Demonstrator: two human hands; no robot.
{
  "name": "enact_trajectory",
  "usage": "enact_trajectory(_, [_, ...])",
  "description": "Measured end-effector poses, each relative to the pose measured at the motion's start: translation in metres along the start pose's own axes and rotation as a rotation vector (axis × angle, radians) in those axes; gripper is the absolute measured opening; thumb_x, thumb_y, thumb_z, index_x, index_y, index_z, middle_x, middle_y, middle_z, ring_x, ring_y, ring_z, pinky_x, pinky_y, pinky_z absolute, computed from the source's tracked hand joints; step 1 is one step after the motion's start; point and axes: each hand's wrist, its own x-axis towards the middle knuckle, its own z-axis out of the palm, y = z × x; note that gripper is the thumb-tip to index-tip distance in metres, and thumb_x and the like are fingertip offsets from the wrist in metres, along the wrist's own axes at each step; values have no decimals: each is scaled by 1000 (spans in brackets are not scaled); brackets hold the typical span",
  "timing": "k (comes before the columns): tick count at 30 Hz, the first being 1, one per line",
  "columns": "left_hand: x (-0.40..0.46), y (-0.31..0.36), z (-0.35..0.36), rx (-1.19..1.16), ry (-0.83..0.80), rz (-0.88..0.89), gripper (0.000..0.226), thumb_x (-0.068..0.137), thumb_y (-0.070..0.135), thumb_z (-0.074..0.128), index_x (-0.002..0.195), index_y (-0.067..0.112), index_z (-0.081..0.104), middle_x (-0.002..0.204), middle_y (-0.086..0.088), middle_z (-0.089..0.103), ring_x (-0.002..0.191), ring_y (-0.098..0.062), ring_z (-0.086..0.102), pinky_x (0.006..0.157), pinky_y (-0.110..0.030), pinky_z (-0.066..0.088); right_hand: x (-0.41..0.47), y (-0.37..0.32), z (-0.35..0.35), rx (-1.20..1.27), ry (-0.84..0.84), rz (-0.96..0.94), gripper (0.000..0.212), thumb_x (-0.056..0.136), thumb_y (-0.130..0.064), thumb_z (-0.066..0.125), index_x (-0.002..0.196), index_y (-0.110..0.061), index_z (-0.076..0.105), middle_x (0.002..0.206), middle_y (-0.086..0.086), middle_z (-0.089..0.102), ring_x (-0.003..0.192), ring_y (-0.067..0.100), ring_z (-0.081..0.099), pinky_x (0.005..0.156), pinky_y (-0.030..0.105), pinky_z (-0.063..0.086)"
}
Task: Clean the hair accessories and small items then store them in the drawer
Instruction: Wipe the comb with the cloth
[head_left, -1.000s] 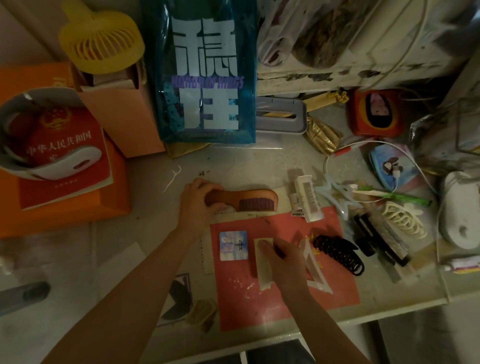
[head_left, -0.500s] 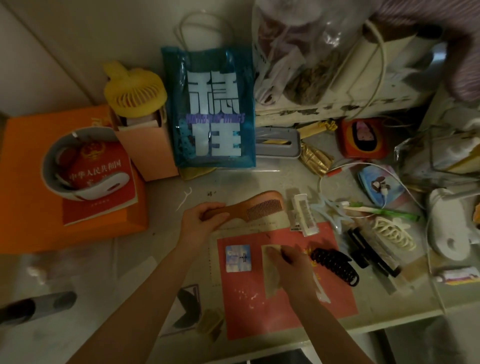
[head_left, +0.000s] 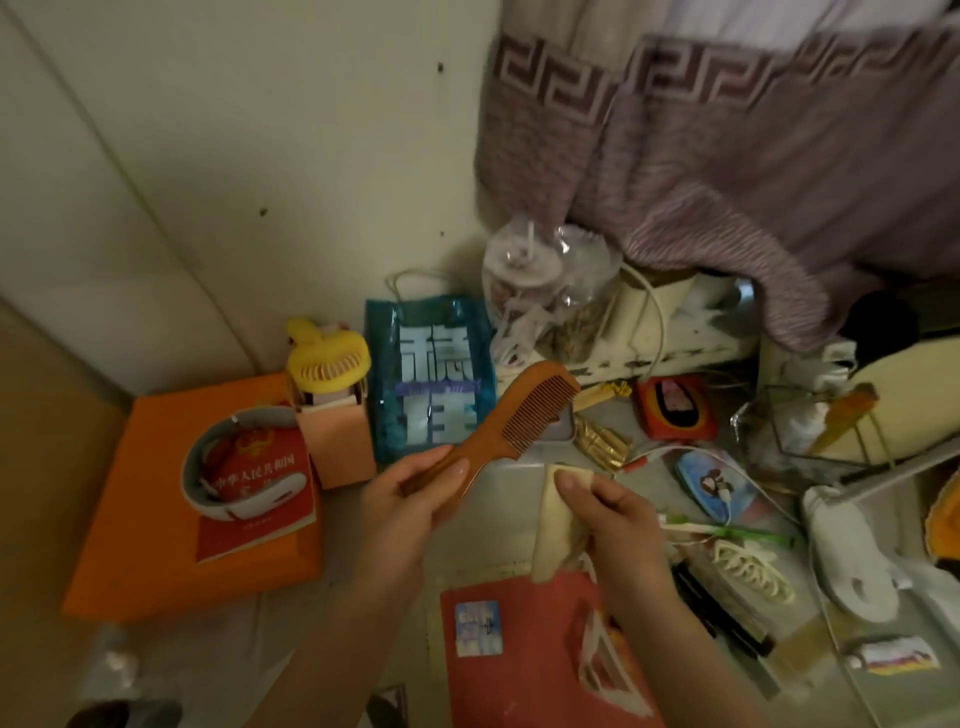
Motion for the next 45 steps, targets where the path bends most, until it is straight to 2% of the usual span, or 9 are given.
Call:
enact_trajectory(8, [-25, 66, 35, 0, 64, 182, 21, 74, 1, 72, 91, 14, 71, 90, -3, 72, 88, -19, 68, 73, -30, 56, -18, -101, 30, 87, -81, -277, 23, 63, -17, 75, 83, -7, 70, 72, 4, 70, 67, 13, 64, 67, 31, 49])
enact_trajectory(18, [-49, 110, 56, 62, 61, 292, 21, 75, 4, 74, 89, 21, 72, 84, 4, 72, 80, -15, 67, 61, -25, 52, -23, -157, 50, 27, 37, -548, 27, 53, -32, 83, 76, -19, 78, 94, 23, 66, 85, 32, 62, 70, 37, 53])
enact_trajectory(22, [-55, 126, 59, 49, 33, 305, 22, 74, 2, 72, 83, 21, 71, 76, 2, 74, 82, -25, 70, 74, -43, 57, -17, -166, 47, 20, 143, -613, 27, 54, -29, 85, 78, -19, 77, 109, 16, 55, 95, 20, 57, 76, 26, 50])
enact_trajectory(26, [-59, 138, 59, 12, -16, 300, 23, 71, -1, 73, 71, 22, 74, 76, -2, 74, 81, -31, 70, 81, -55, 54, -14, -173, 45, 44, 145, -625, 28, 54, -30, 87, 78, -20, 77, 116, 8, 50, 107, 18, 54, 88, 39, 52])
enact_trajectory(30, [-61, 145, 60, 9, -69, 296, 26, 63, 6, 75, 74, 29, 77, 83, -5, 75, 85, -35, 70, 82, -59, 52, -12, -178, 44, 37, 89, -669, 19, 61, -15, 85, 77, -17, 76, 121, -5, 50, 109, 3, 52, 80, 19, 46])
enact_trajectory(34, [-60, 150, 58, 9, -102, 289, 27, 71, -1, 73, 78, 24, 77, 89, -13, 74, 89, -39, 68, 82, -60, 52, -14, -180, 46, 0, 13, -676, 32, 58, -29, 84, 90, -27, 77, 120, -7, 55, 112, 13, 55, 87, 46, 53])
enact_trajectory(37, [-60, 153, 56, 33, -96, 312, 27, 72, -7, 70, 77, 18, 77, 85, -10, 74, 85, -34, 70, 80, -51, 55, -14, -179, 46, 48, -81, -654, 60, 54, -41, 84, 111, -47, 65, 118, -5, 57, 108, 31, 61, 85, 57, 53])
enact_trajectory(40, [-63, 159, 54, 80, -121, 356, 25, 74, -9, 66, 84, 12, 73, 76, -1, 74, 68, -17, 71, 59, -28, 58, -12, -180, 43, 48, -66, -630, 76, 45, -56, 86, 113, -61, 53, 121, 0, 59, 105, 34, 63, 85, 56, 53])
enact_trajectory(45, [-69, 165, 50, 92, -191, 349, 28, 78, -15, 59, 89, 9, 68, 66, 4, 72, 60, -11, 69, 43, -17, 50, -16, -186, 41, -38, 46, -626, 63, 54, -47, 85, 112, -39, 60, 111, -2, 63, 100, 24, 64, 82, 47, 57])
